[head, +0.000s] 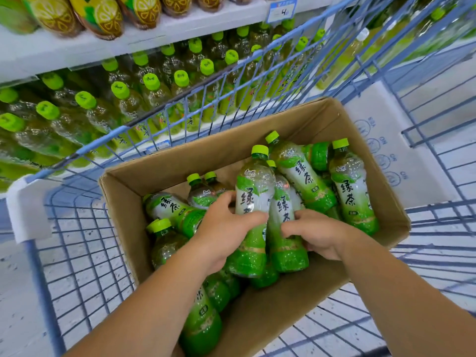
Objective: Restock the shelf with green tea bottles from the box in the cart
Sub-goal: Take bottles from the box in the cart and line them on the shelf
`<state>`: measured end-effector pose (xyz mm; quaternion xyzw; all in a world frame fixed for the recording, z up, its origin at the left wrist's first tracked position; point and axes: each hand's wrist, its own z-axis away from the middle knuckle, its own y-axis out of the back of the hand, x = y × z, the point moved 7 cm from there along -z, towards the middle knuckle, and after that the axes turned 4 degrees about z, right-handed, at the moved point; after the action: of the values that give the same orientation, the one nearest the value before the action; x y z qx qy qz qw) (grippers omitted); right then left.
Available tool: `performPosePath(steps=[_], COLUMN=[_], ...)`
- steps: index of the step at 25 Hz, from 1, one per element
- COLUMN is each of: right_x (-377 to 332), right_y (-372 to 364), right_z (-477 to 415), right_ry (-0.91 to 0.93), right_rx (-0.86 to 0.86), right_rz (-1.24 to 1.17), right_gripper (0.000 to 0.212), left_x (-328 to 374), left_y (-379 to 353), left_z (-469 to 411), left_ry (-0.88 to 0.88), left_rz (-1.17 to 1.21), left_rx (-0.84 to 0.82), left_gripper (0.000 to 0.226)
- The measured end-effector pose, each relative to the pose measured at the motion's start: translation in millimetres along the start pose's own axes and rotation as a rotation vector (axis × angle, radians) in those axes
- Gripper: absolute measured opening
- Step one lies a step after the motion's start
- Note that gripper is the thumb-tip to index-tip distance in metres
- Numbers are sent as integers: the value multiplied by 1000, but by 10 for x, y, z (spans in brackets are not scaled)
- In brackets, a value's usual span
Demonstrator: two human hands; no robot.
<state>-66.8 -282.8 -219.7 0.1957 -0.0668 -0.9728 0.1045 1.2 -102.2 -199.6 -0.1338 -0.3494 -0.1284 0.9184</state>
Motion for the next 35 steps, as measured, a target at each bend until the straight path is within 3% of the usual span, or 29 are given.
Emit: performPosePath(steps=[6, 9, 13, 21, 27, 35], right_x=[-74, -206, -604, -1248, -1836, -2634], right_y=[-256, -378, -605, -1096, -1438, -2284], right_z=[624, 1079, 1878, 3194, 3642, 3701], right_ry=[74, 109, 166, 298, 480, 651], right_rx=[34, 163, 312, 483, 498, 324], right_rz=[-304, -359, -395, -413, -233, -88], right_gripper=[51, 67, 53, 49, 47, 32], left_x=[353, 619, 1014, 1835, 2205, 2257], left_y=[158, 332, 609, 1121, 1653, 2677], left_z=[547, 967, 1460, 2381, 3046, 3800], left_ry=[-6, -17, -60, -263, -434, -548], left_rz=[5, -94, -213, -398, -363, -198], left_rx=[-77, -86, -99, -168, 0, 340], left_gripper=[54, 54, 62, 65, 67, 74])
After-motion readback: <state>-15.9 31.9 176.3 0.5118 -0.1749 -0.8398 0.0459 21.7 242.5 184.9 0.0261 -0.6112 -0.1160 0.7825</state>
